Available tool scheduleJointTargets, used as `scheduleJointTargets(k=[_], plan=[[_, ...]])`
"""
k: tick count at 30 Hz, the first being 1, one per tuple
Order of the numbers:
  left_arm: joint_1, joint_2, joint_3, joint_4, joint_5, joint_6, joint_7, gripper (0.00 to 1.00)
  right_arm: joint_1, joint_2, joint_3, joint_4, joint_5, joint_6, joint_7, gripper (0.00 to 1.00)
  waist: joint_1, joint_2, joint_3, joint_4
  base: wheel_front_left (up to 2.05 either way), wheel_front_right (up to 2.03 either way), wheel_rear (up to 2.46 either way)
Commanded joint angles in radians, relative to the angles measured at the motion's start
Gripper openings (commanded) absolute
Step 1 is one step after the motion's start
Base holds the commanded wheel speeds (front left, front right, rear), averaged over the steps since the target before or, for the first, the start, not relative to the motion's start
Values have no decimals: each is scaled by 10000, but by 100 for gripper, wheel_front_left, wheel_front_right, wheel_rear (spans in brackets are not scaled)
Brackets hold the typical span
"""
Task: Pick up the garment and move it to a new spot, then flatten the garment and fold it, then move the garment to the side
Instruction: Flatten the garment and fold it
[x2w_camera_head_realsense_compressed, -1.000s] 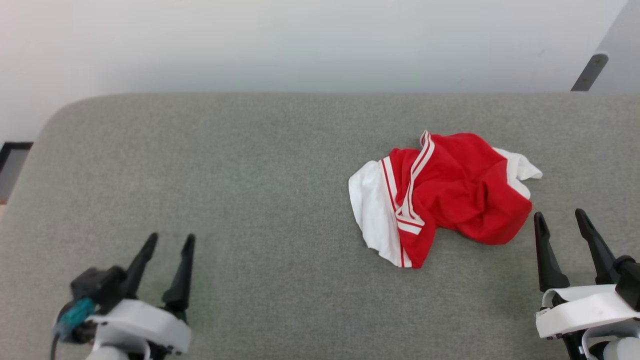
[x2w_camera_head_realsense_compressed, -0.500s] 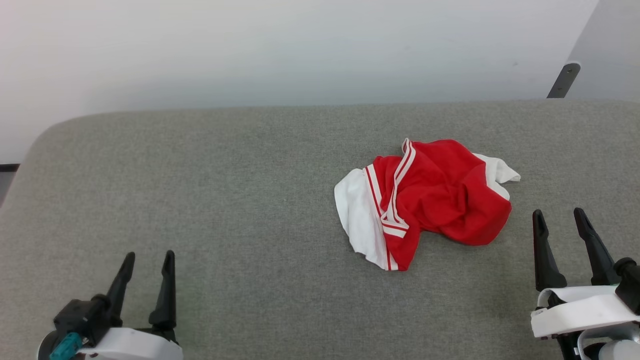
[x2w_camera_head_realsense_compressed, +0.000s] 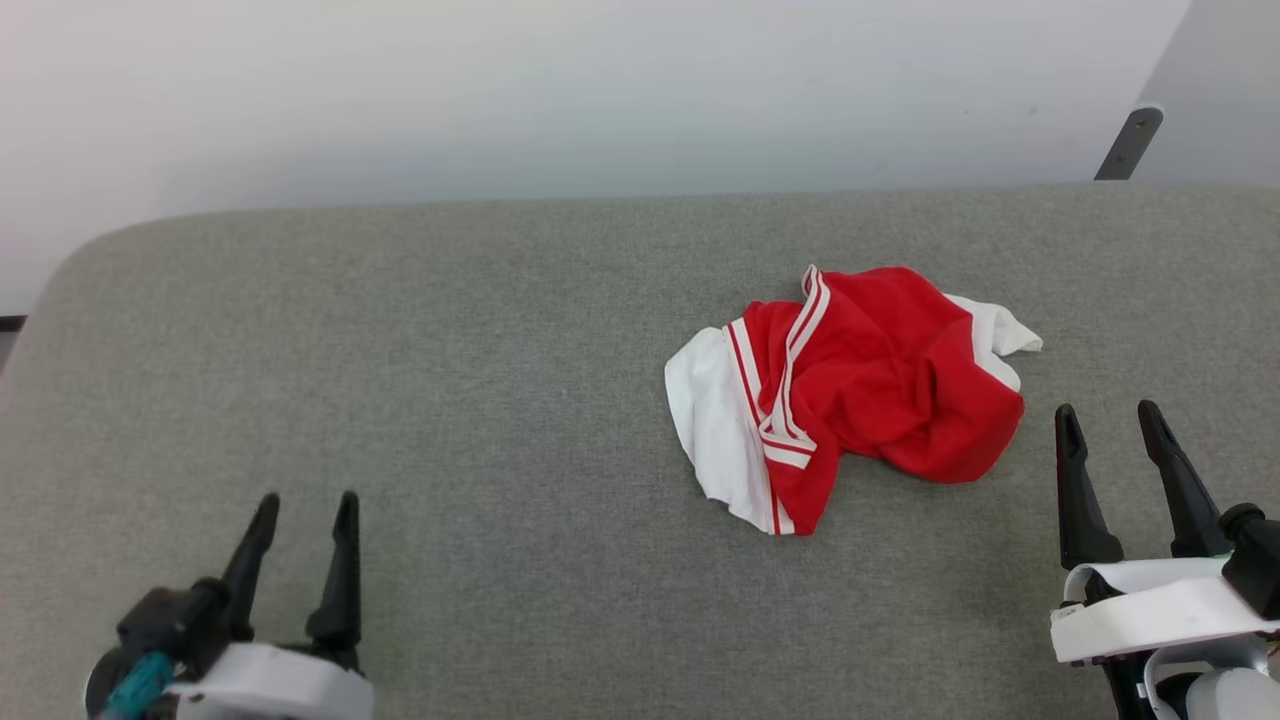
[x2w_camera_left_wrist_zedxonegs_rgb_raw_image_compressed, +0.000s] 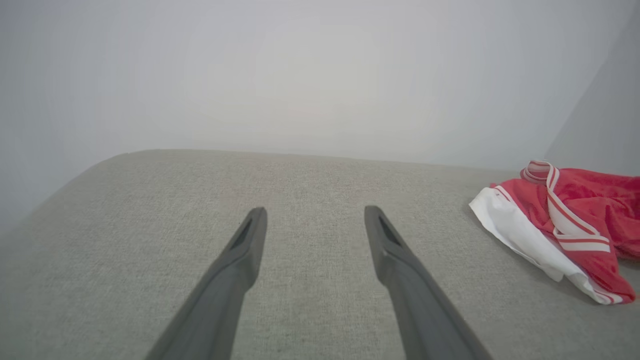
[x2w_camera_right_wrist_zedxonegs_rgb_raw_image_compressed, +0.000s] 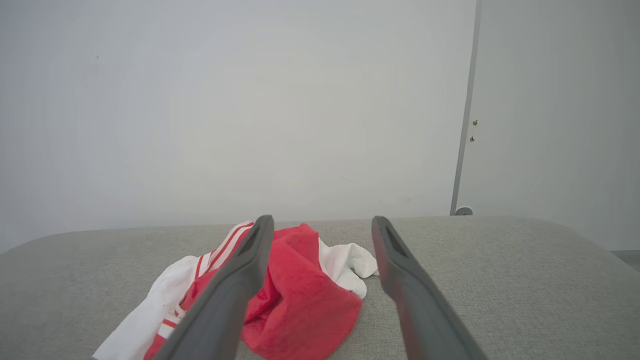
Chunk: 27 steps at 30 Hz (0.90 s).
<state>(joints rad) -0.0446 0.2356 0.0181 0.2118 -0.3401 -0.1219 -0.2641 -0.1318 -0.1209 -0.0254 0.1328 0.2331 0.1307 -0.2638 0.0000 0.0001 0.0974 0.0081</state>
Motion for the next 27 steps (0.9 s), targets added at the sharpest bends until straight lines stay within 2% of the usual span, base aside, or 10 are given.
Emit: scheduleJointTargets(k=[1, 6, 10, 13, 15, 18, 21, 24, 27], plan=[[-250, 60, -67, -9, 94, -35, 0, 100, -65, 42, 23, -18, -20, 1, -4, 100, 0, -1, 65, -37, 0, 0, 0], [-1515, 561, -789, -23, 21, -94, 262, 100, -224, 137, 28, -77, 41, 1, -4, 100, 0, -1, 360, -145, 0, 0, 0], [-3165, 1108, -1834, -18, -503, -94, 1388, 100, -440, 243, 145, -94, 118, 1, -4, 100, 0, -1, 716, -401, 0, 0, 0], [-4406, 1577, -2935, 288, -1498, -96, 2774, 100, -641, 321, 213, -93, 160, 1, -6, 100, 0, -1, 1059, -699, 0, 0, 0], [-5134, 1933, -3902, 598, -2318, -91, 4271, 100, -776, 374, 247, -96, 210, 1, -6, 100, 0, -1, 1306, -913, 0, 0, 0], [-6188, 2285, -4657, 1067, -3993, -80, 6348, 100, -945, 443, 317, -89, 227, 1, -4, 100, 0, -1, 1656, -1251, 0, 0, 0], [-6916, 2608, -5282, 1578, -5146, -79, 8270, 100, -1057, 516, 281, -122, 261, 1, -5, 100, 0, -1, 1941, -1559, 0, 0, 0], [-7478, 2624, -5474, 2137, -6021, -79, 9628, 100, -1134, 570, 246, -162, 279, 1, -5, 100, 0, -1, 2202, -1868, 0, 0, 0], [-7890, 2597, -5670, 2539, -6427, -80, 10202, 100, -1243, 619, 250, -168, 319, 1, -5, 100, 0, -1, 2401, -2132, 0, 0, 0]])
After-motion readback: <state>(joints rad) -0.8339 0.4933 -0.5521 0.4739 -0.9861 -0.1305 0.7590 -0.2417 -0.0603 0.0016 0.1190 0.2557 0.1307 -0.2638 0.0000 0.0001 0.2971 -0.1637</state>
